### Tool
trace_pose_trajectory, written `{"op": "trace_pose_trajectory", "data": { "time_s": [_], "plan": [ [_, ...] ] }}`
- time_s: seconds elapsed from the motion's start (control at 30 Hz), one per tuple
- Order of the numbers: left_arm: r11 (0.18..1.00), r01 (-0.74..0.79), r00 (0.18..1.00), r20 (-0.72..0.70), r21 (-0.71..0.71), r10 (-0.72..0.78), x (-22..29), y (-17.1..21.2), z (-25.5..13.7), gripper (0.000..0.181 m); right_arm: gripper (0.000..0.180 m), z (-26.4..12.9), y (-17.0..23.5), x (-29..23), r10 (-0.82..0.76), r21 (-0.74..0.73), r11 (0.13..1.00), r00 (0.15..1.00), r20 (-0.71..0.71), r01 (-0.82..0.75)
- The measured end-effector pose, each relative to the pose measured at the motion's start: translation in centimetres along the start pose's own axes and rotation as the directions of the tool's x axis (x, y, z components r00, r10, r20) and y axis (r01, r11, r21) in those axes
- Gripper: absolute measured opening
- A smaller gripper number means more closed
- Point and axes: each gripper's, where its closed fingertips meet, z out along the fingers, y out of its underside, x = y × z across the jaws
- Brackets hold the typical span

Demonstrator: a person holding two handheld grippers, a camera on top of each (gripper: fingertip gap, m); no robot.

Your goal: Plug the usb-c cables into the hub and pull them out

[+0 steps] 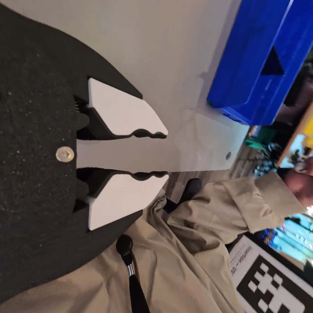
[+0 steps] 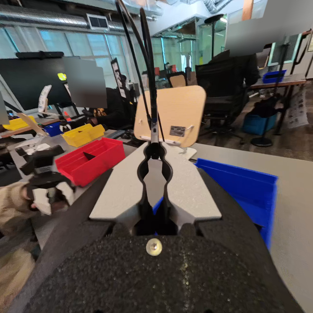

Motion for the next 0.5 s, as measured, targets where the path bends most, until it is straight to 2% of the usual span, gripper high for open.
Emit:
{"op": "trace_pose_trajectory", "data": {
  "time_s": [0.07,0.17,0.3,0.37,0.4,0.5],
  "plan": [
    [1.0,0.021,0.996,0.088,-0.014,-0.02,1.3,0.2,-1.7,0.036,0.009,0.1,0.0,2.4,0.005,-0.057,0.998,0.999,-0.032,-0.006],
    [1.0,-0.001,0.969,0.247,0.025,-0.005,2.6,0.4,-3.6,0.034,0.009,1.8,2.6,6.5,0.089,-0.154,0.983,0.995,-0.041,-0.094],
    [0.998,-0.005,0.962,0.271,0.058,-0.011,5.6,1.5,-3.8,0.03,0.009,5.5,8.4,12.0,0.197,-0.303,0.93,0.978,-0.068,-0.209],
    [0.998,0.018,0.966,0.256,0.054,-0.031,6.9,2.2,-3.4,0.03,0.008,6.9,11.3,13.5,0.248,-0.403,0.879,0.966,-0.074,-0.257],
    [0.998,0.022,0.966,0.254,0.057,-0.036,7.4,2.4,-3.3,0.03,0.008,7.2,12.8,14.7,0.21,-0.458,0.856,0.971,-0.113,-0.239],
    [0.995,0.018,0.957,0.286,0.095,-0.044,8.3,3.2,-3.0,0.03,0.008,6.7,17.5,16.6,0.097,-0.704,0.683,0.98,-0.175,-0.193]
  ]
}}
